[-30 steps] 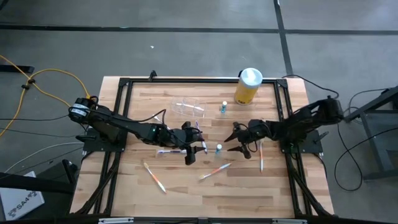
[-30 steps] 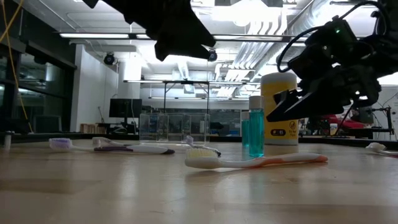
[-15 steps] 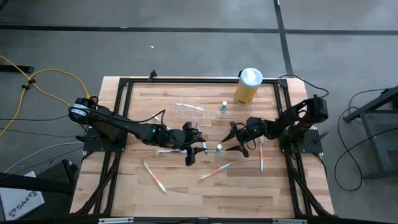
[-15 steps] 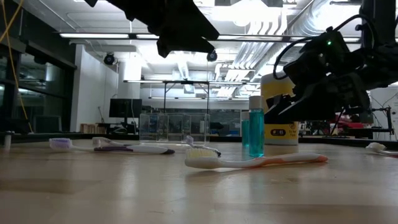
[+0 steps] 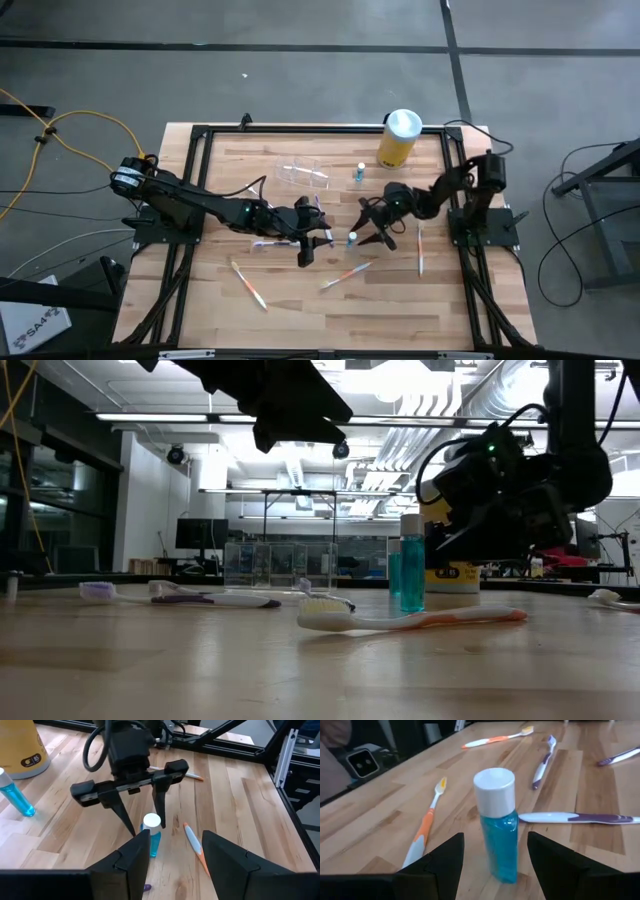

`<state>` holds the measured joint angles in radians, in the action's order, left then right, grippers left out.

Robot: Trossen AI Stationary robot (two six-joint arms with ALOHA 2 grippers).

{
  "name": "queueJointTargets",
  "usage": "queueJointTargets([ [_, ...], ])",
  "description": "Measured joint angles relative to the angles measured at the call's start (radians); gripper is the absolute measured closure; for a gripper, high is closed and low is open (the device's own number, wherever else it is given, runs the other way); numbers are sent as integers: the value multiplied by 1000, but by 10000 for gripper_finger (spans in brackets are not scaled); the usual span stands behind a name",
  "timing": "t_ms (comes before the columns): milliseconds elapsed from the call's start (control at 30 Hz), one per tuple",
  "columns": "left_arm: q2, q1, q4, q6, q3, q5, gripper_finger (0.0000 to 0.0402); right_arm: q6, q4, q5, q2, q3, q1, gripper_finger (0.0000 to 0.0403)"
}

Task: Pick & Place toothbrushing station
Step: Put the bottom blue mouthwash into the transparent organizer

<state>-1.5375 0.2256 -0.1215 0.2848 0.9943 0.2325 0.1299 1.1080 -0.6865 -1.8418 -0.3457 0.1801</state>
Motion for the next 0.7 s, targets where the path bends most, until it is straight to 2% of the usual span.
queueJointTargets([
  [400,0,0,0,0,0,-1,227,4,63,-101,-129,-69,12,192],
  [700,0,0,-3,-1,0,-1,227,1,87,-104,-158,-88,12,192],
])
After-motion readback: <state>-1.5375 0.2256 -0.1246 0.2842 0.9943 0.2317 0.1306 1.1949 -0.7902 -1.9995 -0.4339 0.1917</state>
